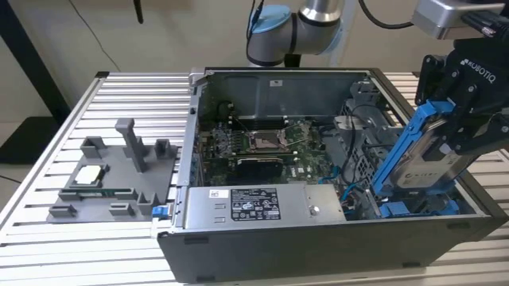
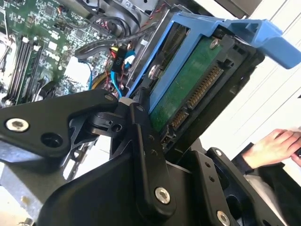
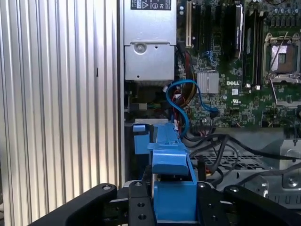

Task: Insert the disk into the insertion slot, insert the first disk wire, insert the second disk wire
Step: 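Insert the disk into the insertion slot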

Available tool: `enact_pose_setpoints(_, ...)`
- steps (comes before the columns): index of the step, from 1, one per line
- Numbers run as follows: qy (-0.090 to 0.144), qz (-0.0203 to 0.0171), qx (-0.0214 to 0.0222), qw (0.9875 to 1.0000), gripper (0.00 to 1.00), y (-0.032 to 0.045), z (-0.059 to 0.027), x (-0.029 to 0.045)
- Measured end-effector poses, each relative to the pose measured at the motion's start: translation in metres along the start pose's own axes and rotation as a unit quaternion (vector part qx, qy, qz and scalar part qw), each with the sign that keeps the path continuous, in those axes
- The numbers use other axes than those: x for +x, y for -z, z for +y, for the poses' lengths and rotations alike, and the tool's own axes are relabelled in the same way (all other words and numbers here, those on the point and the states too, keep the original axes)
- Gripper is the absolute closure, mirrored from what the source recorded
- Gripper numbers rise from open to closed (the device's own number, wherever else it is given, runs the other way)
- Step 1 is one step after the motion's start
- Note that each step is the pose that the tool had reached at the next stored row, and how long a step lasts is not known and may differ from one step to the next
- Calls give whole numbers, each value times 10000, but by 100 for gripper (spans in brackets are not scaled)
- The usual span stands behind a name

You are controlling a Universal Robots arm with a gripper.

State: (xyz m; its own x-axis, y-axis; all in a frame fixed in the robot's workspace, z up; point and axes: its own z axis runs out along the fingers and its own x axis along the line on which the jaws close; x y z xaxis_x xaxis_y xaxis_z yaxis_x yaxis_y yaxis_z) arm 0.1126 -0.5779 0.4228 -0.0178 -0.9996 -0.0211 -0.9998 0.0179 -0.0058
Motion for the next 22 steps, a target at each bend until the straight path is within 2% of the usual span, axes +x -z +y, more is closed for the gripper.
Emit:
enact_pose_setpoints(13,-1,-6,0,10000,67,-131,-59,7)
enact_pose_setpoints(18,-11,-5,0,10000,67,-217,-59,3)
enact_pose_setpoints(22,-28,-22,1,10000,67,-277,-59,-15)
